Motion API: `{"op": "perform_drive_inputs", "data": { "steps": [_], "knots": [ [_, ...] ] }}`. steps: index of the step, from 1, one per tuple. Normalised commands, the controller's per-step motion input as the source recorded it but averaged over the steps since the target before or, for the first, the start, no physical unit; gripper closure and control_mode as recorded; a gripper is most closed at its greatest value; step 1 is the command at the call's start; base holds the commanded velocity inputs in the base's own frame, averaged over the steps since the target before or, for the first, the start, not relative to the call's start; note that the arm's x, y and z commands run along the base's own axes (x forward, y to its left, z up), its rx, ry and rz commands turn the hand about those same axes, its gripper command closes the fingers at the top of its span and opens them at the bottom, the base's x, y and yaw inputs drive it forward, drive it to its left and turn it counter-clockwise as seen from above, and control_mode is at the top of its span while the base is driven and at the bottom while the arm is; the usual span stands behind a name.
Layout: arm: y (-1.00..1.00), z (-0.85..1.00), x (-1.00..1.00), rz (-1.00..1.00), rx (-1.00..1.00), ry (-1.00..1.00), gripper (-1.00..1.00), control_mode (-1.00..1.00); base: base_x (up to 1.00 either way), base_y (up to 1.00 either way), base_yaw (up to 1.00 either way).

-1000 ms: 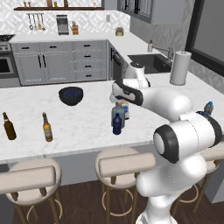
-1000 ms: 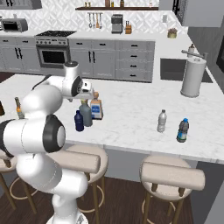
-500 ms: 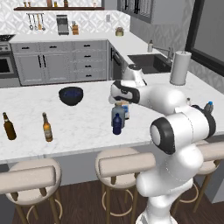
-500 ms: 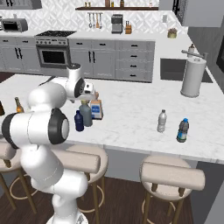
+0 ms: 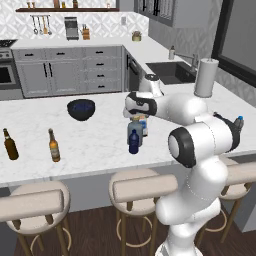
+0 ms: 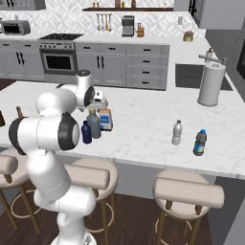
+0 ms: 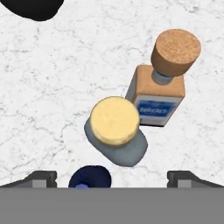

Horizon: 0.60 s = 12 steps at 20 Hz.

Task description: Move the plastic bottles in the middle to the plastics group, and the glass bottles in the middle to the glass group.

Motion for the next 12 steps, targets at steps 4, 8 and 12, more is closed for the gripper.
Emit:
{"op": "perform_drive_inputs", "data": {
  "steps": [4, 8, 12],
  "knots": [
    [0.0, -0.03, 0.25, 0.0, 0.0, 0.0, -1.0, -1.0, 0.0, 0.0, 0.0],
    [0.01, -0.16, 0.11, 0.0, 0.0, -0.01, -1.0, -1.0, 0.0, 0.0, 0.0],
    [0.02, -0.19, 0.16, 0.0, 0.0, 0.0, -1.0, -1.0, 0.0, 0.0, 0.0]
  ]
}}
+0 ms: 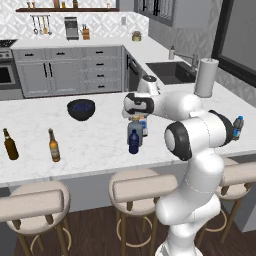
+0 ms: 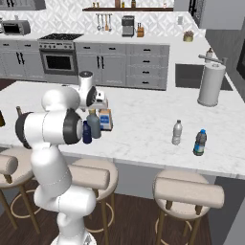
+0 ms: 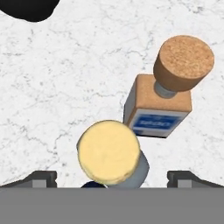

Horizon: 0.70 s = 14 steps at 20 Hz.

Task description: Move the plastic bottles in the middle to the plastics group, and the glass bottles in the middle to the glass group.

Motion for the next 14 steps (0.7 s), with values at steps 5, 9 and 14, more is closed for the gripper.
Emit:
{"op": "perform_drive_inputs", "data": {
  "steps": [5, 9, 14],
  "knots": [
    [0.01, -0.12, 0.17, 0.0, 0.0, 0.0, -1.0, -1.0, 0.0, 0.0, 0.0],
    [0.03, -0.05, 0.1, 0.0, 0.0, 0.0, -1.0, -1.0, 0.0, 0.0, 0.0],
    [0.03, -0.09, 0.05, 0.0, 0.0, 0.0, -1.0, -1.0, 0.0, 0.0, 0.0]
  ]
}}
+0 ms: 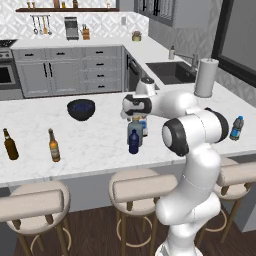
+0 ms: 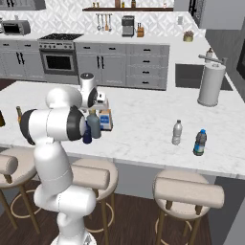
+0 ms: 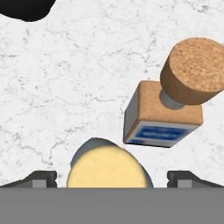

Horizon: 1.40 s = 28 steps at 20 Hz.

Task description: Move the plastic bottles in the middle to the plastics group, and the glass bottles in the middle to the glass group.

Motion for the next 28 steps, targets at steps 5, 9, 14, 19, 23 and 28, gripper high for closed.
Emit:
{"op": "perform_drive_inputs", "data": {
  "steps": [5, 9, 14, 19, 23, 28],
  "knots": [
    [0.01, -0.16, 0.0, 0.0, 0.02, 0.0, 1.0, -1.0, 0.0, 0.0, 0.0],
    [0.0, -0.19, 0.01, 0.0, 0.0, -0.06, 1.0, -1.0, 0.0, 0.0, 0.0],
    [-0.16, 0.04, -0.05, 0.0, 0.0, -0.05, 1.0, -1.0, 0.0, 0.0, 0.0],
    [-0.58, 0.15, -0.12, 0.0, 0.0, 0.0, 1.0, -1.0, 0.0, 0.0, 0.0],
    [-0.63, 0.2, -0.24, 0.0, 0.0, 0.0, 1.0, -1.0, 0.0, 0.0, 0.0],
    [-0.54, 0.12, -0.56, 0.01, 0.0, -0.05, 1.0, -1.0, 0.0, 0.0, 0.0]
  ]
}}
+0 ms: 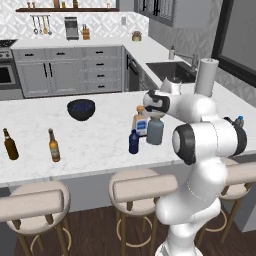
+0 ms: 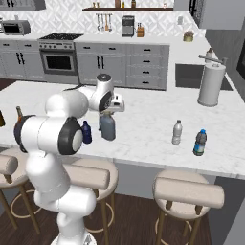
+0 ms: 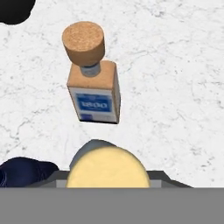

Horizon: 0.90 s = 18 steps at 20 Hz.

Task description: Move the plastic bottles in the middle to the plastics group, and the glass bottles in the middle to the glass group.

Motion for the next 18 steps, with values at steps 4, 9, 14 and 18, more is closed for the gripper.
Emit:
{"op": "perform_drive_inputs", "data": {
  "steps": [4, 9, 14, 18],
  "knots": [
    [-0.15, 0.25, -0.81, 0.1, 0.0, 0.0, 1.0, -1.0, 0.0, 0.0, 0.0],
    [0.01, 0.12, -0.92, 0.14, 0.0, 0.0, 1.0, -1.0, 0.0, 0.0, 0.0],
    [0.19, 0.15, -0.91, 0.2, 0.0, 0.0, 1.0, -1.0, 0.0, 0.0, 0.0],
    [0.77, 0.04, -0.52, 0.29, 0.0, 0.0, 1.0, -1.0, 0.0, 0.0, 0.0]
  ]
}}
